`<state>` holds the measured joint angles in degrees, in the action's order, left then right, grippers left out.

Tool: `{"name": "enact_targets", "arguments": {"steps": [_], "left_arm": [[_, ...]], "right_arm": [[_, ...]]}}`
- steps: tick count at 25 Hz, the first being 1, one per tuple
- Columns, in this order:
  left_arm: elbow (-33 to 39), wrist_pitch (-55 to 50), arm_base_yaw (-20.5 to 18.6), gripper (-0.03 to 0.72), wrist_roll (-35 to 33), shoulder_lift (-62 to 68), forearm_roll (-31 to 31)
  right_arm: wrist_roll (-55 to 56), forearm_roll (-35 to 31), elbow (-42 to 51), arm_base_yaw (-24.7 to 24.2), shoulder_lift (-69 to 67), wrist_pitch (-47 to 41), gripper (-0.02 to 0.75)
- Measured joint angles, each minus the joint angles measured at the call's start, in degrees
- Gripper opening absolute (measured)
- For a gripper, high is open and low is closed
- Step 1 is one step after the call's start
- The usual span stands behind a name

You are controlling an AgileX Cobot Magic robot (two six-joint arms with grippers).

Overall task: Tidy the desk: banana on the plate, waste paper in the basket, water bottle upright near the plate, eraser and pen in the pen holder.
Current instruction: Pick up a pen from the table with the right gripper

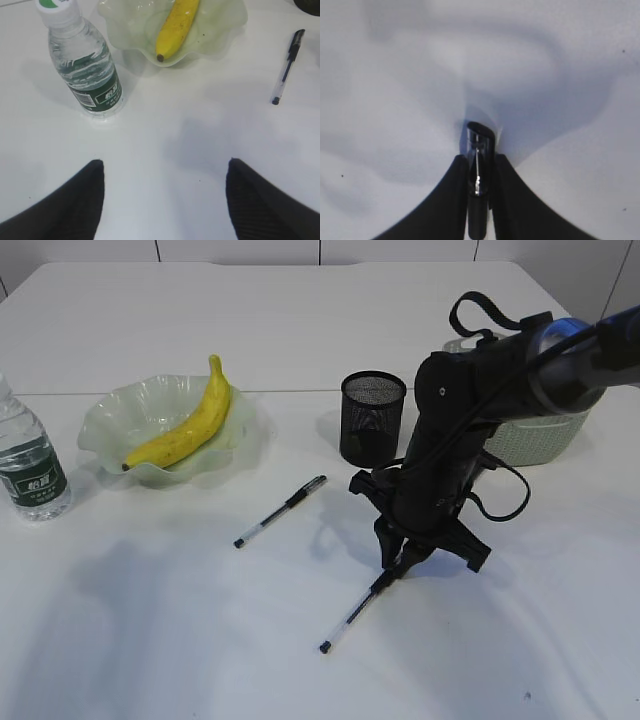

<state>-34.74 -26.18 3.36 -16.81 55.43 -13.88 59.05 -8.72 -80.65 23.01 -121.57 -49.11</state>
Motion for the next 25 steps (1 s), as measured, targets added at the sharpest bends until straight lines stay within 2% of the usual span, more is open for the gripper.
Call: {"name": "enact_targets", "arguments": {"steps": [20, 25], "left_arm": [[0.0, 0.0, 0.0, 0.538, 0.0, 0.0, 0.0], [0.0, 0.0, 0.0, 0.538, 0.0, 0.0, 0.0]], "right_arm": [[-1.6, -0.1, 0.0, 0.0, 0.0, 0.1, 0.101], [-2.4, -0.1, 0.0, 0.0, 0.0, 0.1, 0.079]]}}
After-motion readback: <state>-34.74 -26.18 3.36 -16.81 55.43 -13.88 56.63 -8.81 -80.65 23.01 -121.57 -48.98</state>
